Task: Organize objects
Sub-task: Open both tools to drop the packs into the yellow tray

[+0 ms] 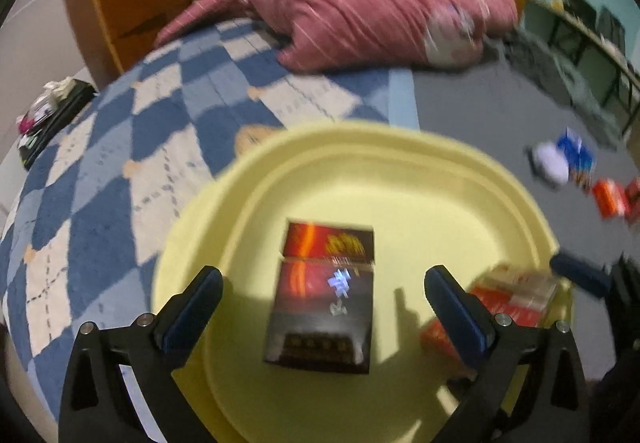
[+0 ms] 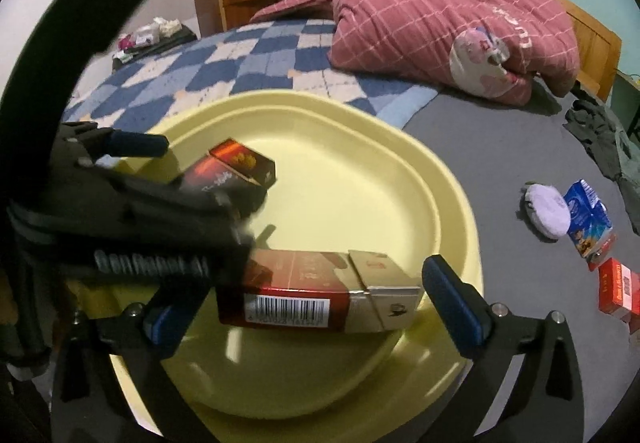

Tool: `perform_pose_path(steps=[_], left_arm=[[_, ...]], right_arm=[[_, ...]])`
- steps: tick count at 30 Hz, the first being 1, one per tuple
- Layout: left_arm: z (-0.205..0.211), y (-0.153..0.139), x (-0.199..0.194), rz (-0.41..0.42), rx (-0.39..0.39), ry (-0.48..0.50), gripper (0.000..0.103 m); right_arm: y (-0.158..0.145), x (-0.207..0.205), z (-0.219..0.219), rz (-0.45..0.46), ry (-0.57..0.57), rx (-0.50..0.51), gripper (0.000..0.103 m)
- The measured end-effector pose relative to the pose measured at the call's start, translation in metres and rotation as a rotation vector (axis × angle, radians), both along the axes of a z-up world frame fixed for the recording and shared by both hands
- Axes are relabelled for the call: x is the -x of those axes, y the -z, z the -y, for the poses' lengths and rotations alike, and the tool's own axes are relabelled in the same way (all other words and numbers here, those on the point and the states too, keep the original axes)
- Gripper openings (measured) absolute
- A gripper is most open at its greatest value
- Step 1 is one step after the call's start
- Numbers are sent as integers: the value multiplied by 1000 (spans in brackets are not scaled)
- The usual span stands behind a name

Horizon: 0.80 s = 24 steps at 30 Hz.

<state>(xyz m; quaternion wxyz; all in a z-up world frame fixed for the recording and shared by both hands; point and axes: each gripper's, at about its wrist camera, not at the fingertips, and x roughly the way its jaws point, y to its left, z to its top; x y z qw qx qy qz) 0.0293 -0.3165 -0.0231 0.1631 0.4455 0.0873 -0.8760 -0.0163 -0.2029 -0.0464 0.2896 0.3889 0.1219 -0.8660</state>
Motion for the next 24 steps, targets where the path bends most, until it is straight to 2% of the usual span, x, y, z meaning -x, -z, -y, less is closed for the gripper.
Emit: perform_pose_path(steps=[5, 15, 24], left_arm=[[5, -15, -13, -73, -40, -43, 103], [-6, -21, -14, -75, -20, -33, 103], [-31, -32, -6, -105, -41, -22, 103]], right_arm=[[-9, -2, -9, -11, 30, 2, 103], [-21, -4, -22, -14, 70, 43, 103], [-51, -4, -66, -55, 149, 120, 103]])
